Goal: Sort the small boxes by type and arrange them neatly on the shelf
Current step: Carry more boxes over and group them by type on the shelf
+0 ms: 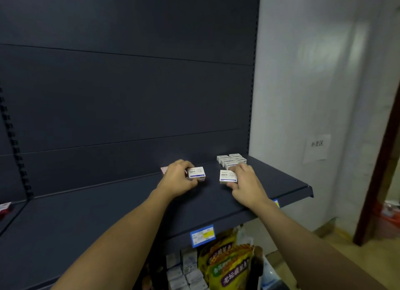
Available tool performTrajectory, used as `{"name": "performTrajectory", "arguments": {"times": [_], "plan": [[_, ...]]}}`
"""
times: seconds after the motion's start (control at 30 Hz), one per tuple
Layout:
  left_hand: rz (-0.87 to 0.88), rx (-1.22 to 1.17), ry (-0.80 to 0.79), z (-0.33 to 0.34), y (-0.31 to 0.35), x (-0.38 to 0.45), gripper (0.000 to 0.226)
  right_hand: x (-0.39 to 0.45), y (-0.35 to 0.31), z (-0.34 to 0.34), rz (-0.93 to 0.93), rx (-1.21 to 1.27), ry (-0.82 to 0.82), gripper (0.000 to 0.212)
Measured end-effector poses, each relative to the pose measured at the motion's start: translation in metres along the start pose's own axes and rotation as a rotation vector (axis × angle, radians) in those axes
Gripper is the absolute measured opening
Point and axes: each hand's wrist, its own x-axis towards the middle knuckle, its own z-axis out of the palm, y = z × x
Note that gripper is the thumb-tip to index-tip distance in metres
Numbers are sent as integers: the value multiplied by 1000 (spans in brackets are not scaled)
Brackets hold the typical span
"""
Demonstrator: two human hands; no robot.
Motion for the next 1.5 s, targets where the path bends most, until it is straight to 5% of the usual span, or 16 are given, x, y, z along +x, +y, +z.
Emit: {"name": "performTrajectory", "arguments": {"times": [0.7,0.97,1.5], "plan": [[-148,41,-131,82,4,98,38,125,135,21,76,83,-42,43],[-198,75,-176,121,36,107,43,146,182,28,-11,94,-177,40],[-296,47,-56,162,55,116,59,157,207,63,-65,274,-311,59]]}}
